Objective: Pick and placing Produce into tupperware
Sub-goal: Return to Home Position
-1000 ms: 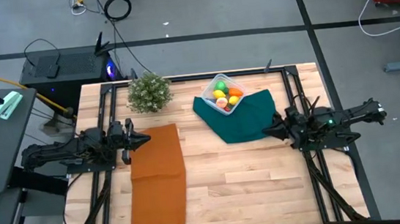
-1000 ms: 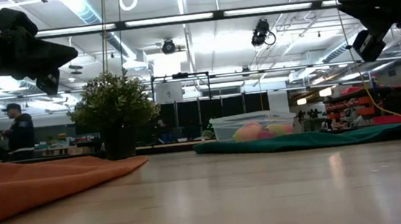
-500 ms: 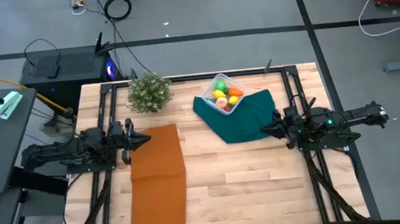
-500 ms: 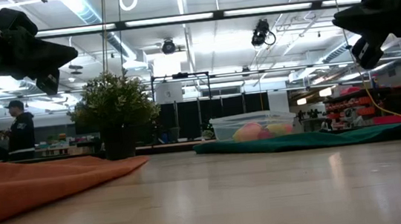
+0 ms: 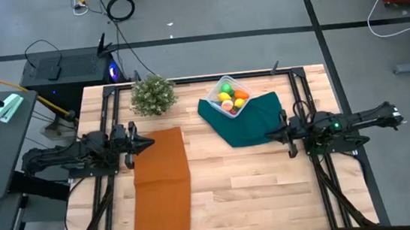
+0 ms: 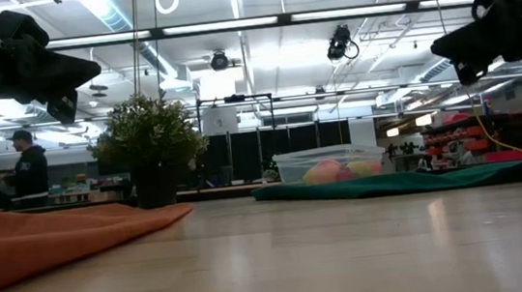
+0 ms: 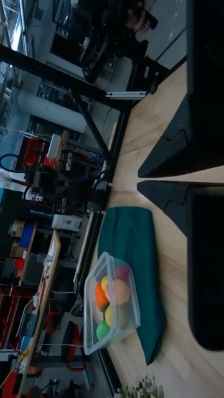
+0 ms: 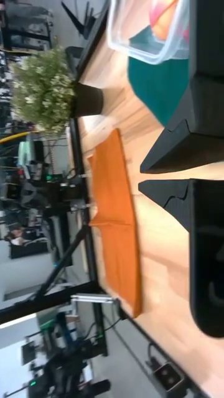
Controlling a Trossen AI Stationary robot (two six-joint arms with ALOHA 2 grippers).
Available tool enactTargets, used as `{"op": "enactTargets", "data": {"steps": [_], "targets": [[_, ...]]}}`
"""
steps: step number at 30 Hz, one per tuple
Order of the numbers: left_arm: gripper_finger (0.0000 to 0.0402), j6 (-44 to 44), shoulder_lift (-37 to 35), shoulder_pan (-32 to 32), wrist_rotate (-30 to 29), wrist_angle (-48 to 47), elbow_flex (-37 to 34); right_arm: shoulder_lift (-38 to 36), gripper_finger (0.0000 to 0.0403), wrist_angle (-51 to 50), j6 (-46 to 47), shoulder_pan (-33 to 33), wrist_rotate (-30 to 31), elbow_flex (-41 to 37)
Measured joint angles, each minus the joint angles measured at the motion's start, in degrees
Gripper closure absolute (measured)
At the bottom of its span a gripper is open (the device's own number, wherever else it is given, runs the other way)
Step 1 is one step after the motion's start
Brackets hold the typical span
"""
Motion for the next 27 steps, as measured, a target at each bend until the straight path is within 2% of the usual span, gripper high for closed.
{"op": "enactTargets", "data": {"steps": [6,18,23,27], "targets": [[0.0367,-0.01,0.00,0.00,0.00,0.00,0.00,3.22,0.0403,0.09,0.10,0.04,-0.15,0.02],[0.0380,-0.01,0.00,0.00,0.00,0.01,-0.01,2.19,0.0403,4.07,-0.59,0.04,-0.09,-0.05],[0.0377,-0.01,-0.01,0.00,0.00,0.01,-0.01,0.21,0.0403,-1.32,-3.63,-0.11,0.38,3.84],[0.0369,-0.01,0.00,0.00,0.00,0.01,-0.01,-0.80,0.0403,-2.51,-1.53,-0.61,0.35,4.54]]}}
